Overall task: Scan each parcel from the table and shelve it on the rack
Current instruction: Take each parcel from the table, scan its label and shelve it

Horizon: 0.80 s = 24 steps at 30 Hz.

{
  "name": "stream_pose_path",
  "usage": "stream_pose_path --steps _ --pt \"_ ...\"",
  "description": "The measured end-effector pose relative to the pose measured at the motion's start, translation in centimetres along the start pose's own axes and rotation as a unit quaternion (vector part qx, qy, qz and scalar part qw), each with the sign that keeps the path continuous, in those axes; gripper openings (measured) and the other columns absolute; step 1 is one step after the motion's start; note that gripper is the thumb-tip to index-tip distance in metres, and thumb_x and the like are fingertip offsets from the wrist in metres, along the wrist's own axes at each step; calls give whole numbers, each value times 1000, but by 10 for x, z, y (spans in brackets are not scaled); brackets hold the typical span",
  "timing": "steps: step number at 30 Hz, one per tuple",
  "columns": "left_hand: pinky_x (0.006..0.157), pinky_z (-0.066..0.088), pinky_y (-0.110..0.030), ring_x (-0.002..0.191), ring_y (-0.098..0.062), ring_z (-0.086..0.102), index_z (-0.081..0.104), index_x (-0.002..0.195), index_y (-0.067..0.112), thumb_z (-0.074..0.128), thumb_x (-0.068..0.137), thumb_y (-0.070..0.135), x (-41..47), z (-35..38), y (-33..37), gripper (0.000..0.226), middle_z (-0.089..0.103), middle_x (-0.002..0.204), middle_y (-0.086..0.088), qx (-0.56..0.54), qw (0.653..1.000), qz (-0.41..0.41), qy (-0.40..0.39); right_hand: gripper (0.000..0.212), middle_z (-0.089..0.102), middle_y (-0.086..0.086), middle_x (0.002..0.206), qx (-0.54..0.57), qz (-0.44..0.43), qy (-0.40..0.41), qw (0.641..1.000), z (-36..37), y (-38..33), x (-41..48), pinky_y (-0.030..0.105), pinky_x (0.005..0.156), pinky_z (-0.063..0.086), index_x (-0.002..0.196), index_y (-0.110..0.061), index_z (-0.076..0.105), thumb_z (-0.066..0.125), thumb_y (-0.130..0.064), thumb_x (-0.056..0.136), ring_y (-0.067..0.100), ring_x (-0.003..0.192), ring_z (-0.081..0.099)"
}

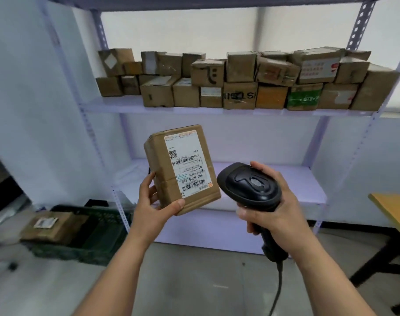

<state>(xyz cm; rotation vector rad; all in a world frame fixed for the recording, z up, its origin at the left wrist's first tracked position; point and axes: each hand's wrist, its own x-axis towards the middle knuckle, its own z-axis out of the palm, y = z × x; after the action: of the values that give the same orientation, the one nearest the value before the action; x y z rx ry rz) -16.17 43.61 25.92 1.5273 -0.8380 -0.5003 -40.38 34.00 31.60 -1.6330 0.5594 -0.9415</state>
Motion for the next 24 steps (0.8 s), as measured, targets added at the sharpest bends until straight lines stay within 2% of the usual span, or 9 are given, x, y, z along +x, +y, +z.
stream_pose_path --steps 1,4,5,9,11,14,18,21,24 --pt "90 54 -35 116 -13 58 30 141 45 89 65 34 9 -6 0 97 55 132 5 4 1000 3 10 86 68 7 101 -3 -4 -9 1000 4 2 12 34 45 49 121 -52 56 82 11 68 26 47 57" --pt "79 53 -22 112 -4 57 30 139 45 82 75 21 44 -18 7 87 57 121 14 15 999 13 39 86 66 13 106 12 -8 -23 1000 13 5 50 32 45 49 120 -51 57 79 14 68 26 46 57" --pt "79 52 -22 111 -1 57 30 140 45 82 76 22 57 -22 10 86 58 119 17 19 999 16 45 86 66 14 105 18 -10 -26 999 14 6 63 31 45 49 120 -51 57 79 15 68 26 46 57" --pt "92 49 -30 112 -4 59 31 141 45 83 57 48 116 -36 27 99 60 123 10 32 997 31 64 85 64 16 107 30 -27 -37 999 13 13 117 31 47 50 121 -50 58 78 15 69 24 49 58" --pt "95 49 -34 115 -8 58 32 141 44 82 52 51 148 -40 38 102 59 127 6 39 996 45 69 85 64 16 107 29 -34 -40 998 10 15 142 33 47 50 121 -50 58 78 14 69 26 50 58" --pt "95 51 -39 115 -12 60 33 142 41 84 53 47 193 -40 55 103 60 129 1 34 995 68 63 85 65 15 107 19 -42 -42 998 5 18 176 34 47 50 122 -51 56 78 12 69 27 49 59" --pt "82 52 -24 108 -10 62 32 145 34 82 73 23 244 -32 74 88 62 125 -3 11 994 89 67 86 64 16 110 13 -50 -50 997 -1 20 217 34 48 50 123 -52 55 80 11 70 28 50 60" --pt "89 53 -34 109 -13 62 33 145 36 85 65 33 275 -29 88 96 62 124 -2 4 993 94 68 87 65 15 110 -2 -59 -51 997 -4 18 241 33 48 51 126 -49 53 81 10 70 29 50 61" --pt "94 53 -45 107 -15 63 35 144 38 78 61 43 303 -30 100 93 62 119 4 -11 994 84 67 86 65 12 113 -12 -66 -49 997 -5 13 258 32 49 52 126 -49 52 81 9 69 29 52 63"
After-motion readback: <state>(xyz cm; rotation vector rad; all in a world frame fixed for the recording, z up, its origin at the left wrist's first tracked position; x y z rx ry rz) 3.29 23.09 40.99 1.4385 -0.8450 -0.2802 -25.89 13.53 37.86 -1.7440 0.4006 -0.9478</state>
